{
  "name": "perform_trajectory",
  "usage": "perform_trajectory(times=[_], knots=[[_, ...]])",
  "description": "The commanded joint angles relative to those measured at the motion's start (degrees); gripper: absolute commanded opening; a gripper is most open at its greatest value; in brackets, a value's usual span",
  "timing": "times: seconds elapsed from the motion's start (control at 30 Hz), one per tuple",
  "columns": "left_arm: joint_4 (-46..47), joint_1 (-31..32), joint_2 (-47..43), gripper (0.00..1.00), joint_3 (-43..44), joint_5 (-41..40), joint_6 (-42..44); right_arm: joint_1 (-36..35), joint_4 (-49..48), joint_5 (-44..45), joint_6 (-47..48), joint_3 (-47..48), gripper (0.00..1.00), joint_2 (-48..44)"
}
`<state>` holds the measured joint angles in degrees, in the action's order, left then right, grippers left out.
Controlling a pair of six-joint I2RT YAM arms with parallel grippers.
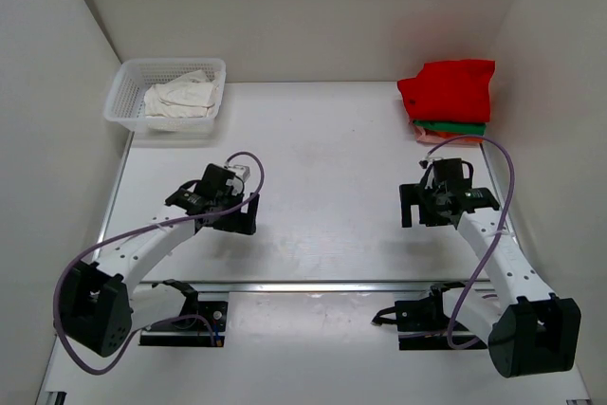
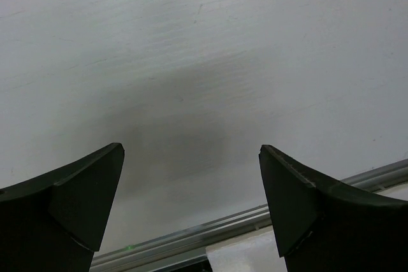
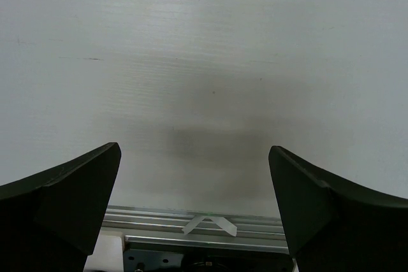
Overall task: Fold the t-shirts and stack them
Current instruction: Grab crumpled tshirt from bin with the left arm
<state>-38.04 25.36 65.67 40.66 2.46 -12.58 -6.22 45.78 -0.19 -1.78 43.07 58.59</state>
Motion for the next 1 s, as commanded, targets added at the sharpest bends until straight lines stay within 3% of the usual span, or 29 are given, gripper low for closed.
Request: perform_trajectory(times=[0.0, 0.17, 0.3, 0.33, 0.37, 0.5, 0.53, 0.6, 0.63, 0.8, 0.97], knots=[[0.2, 1.4, 0.2, 0.99, -0.5, 1.3, 0.3, 0.2, -1.0, -0.8, -0.1, -0.5, 0.99, -1.0], [-0.5, 3.9, 3.5, 0.99, 0.1, 0.8, 0.5, -1.6, -1.1, -0.3, -0.4, -0.3, 0.99, 0.9], [-1.2, -8.9, 4.4, 0.98, 4.4, 12.1, 2.3, -1.3, -1.2, -0.9, 0.1, -0.1, 0.99, 0.6], [-2.5, -15.1, 5.8, 0.77, 8.2, 17.1, 2.6, -0.4, -1.2, -1.2, 0.5, -0.4, 1.0, 0.6], [-5.1, -19.3, 8.9, 0.01, 13.4, 18.5, 1.9, -0.4, -1.3, -1.5, 0.5, -0.2, 0.99, 1.3], [-9.4, -19.5, 20.0, 0.0, 36.4, 10.0, -1.3, -1.0, -1.3, -1.5, 0.5, -0.2, 1.0, 2.5], [-8.9, -20.1, 20.9, 0.07, 38.3, 9.2, -2.2, -1.3, -1.2, -1.1, 0.3, -0.2, 0.99, 2.6], [-4.9, -21.1, 24.1, 0.61, 46.2, 9.4, -5.9, -1.1, -1.3, -1.5, 0.5, -0.2, 0.99, 2.4], [-2.4, -22.2, 26.4, 0.67, 48.3, 8.6, -7.3, -0.7, -1.4, -1.5, -0.1, -0.2, 0.99, 2.1], [2.3, -28.3, 39.8, 0.71, 65.7, 0.4, -12.1, -1.9, -1.7, -0.7, 0.5, -0.5, 0.99, -2.2], [7.3, -30.8, 50.8, 0.69, 74.8, -6.3, -13.5, -0.8, -1.7, -1.7, 0.6, -0.9, 1.0, -4.5]])
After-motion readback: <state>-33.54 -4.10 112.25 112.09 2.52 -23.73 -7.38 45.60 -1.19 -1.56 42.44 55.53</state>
